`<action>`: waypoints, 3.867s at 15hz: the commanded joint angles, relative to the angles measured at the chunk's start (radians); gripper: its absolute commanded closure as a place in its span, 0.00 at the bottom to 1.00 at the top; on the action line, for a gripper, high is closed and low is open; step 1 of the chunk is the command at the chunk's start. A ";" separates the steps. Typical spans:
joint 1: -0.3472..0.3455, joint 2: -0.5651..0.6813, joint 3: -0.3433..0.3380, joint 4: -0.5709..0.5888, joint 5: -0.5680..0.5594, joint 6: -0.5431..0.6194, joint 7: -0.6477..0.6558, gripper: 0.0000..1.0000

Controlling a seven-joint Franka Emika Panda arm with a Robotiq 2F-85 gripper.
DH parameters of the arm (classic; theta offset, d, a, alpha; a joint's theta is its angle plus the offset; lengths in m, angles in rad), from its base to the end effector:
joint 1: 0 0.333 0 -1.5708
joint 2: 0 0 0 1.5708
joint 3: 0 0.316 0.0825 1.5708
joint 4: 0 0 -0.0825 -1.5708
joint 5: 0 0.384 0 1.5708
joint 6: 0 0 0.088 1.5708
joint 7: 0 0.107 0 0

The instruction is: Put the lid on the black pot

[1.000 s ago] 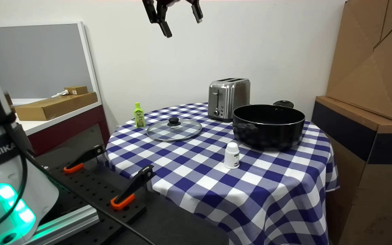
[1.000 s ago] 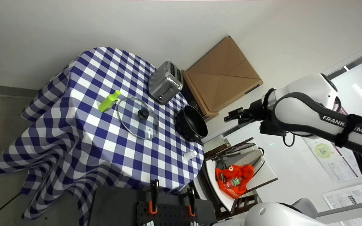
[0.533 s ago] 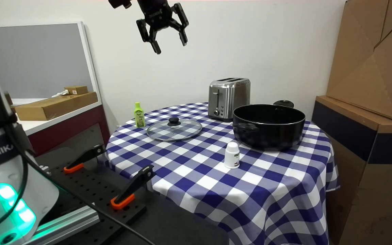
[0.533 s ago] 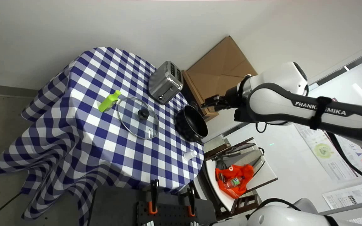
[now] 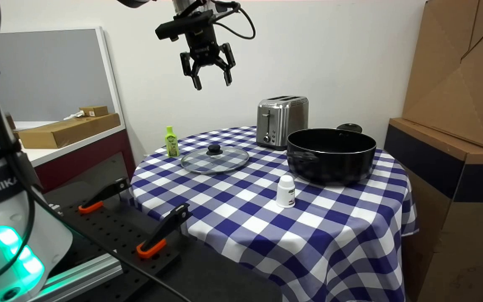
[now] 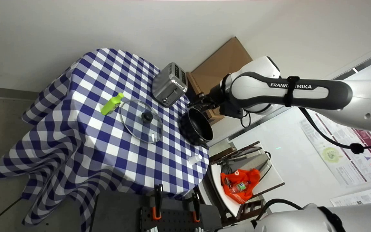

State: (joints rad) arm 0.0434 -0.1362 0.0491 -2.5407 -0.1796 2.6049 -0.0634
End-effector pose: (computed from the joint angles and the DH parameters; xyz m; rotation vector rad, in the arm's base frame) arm 0.4630 0.0465 0.3407 2.9817 0.4528 0.3039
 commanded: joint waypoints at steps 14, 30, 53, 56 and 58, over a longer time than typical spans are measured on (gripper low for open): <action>0.031 0.253 0.025 0.116 0.103 0.095 0.005 0.00; 0.116 0.680 -0.002 0.482 0.038 0.058 0.076 0.00; 0.171 0.839 -0.033 0.658 -0.004 -0.194 0.094 0.00; 0.176 0.853 -0.035 0.668 -0.008 -0.192 0.097 0.27; 0.177 0.857 -0.035 0.673 -0.007 -0.193 0.096 0.40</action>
State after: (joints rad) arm 0.2068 0.6989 0.0217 -1.9067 -0.1639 2.4454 0.0077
